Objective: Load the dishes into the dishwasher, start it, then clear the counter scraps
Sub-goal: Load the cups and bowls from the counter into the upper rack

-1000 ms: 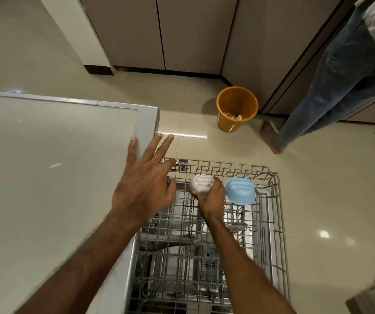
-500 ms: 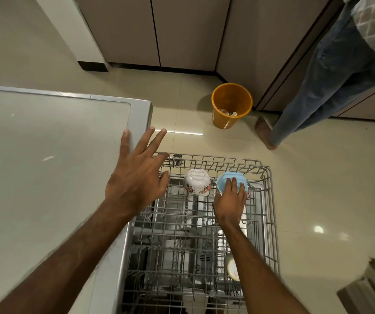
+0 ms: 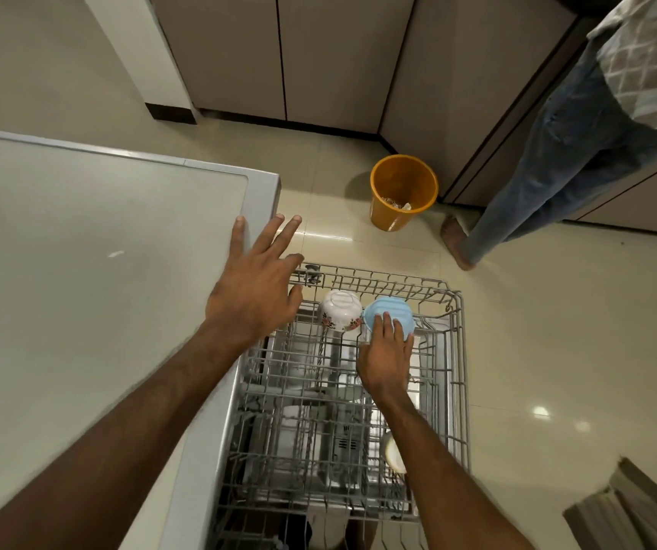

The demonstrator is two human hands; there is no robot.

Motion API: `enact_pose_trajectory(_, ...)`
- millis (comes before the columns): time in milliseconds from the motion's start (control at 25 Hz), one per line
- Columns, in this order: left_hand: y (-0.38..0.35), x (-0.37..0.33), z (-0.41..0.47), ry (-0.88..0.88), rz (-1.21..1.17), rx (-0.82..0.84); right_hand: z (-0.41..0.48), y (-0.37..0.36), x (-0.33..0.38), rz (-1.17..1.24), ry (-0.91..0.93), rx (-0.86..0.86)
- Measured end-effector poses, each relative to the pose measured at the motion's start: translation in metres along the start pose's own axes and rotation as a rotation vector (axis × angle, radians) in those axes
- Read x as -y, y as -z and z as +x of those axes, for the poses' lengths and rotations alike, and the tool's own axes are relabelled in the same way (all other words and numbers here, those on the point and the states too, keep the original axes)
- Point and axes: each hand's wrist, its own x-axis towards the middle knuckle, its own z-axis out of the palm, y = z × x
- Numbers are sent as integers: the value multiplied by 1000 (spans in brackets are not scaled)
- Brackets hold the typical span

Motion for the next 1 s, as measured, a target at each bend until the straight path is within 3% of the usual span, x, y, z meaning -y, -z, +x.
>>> enact_pose_trajectory(240,15,-9,-26,136,-204,-32,-57,57,24,-34,230,-15)
enact_pose_trajectory(320,17,-18,-67,249,-348,-32,-83,76,32,-7,280,-15)
enact_pose_trajectory(440,17,-37,-147,387,-378,17,-122,96,47,41,370,-1)
enact_pose_trajectory(640,29,-70,-275,579,-383,68,-196,102,92,-29,723,31)
enact_pose_trajectory(840,51,-89,-399,979,-334,23,-289,86,140,-35,1098,-56)
enact_pose_trajectory(1000,76,-112,-511,1308,-351,-125,-385,60,179,-17,1408,27)
